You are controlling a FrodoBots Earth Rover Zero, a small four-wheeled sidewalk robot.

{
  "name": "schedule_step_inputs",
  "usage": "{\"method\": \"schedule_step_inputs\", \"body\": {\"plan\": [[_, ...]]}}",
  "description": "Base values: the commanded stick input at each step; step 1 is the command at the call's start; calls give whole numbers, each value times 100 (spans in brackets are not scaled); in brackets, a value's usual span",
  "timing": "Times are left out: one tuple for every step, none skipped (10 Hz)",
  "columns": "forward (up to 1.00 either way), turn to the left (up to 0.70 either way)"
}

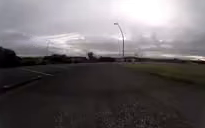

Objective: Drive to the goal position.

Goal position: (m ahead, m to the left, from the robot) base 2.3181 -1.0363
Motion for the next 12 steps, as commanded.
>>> {"method": "schedule_step_inputs", "body": {"plan": [[100, 0], [100, 0], [100, 0], [100, 0], [100, 0], [100, 0], [100, 0], [100, 0], [100, 0], [100, 0], [100, 0], [100, 0]]}}
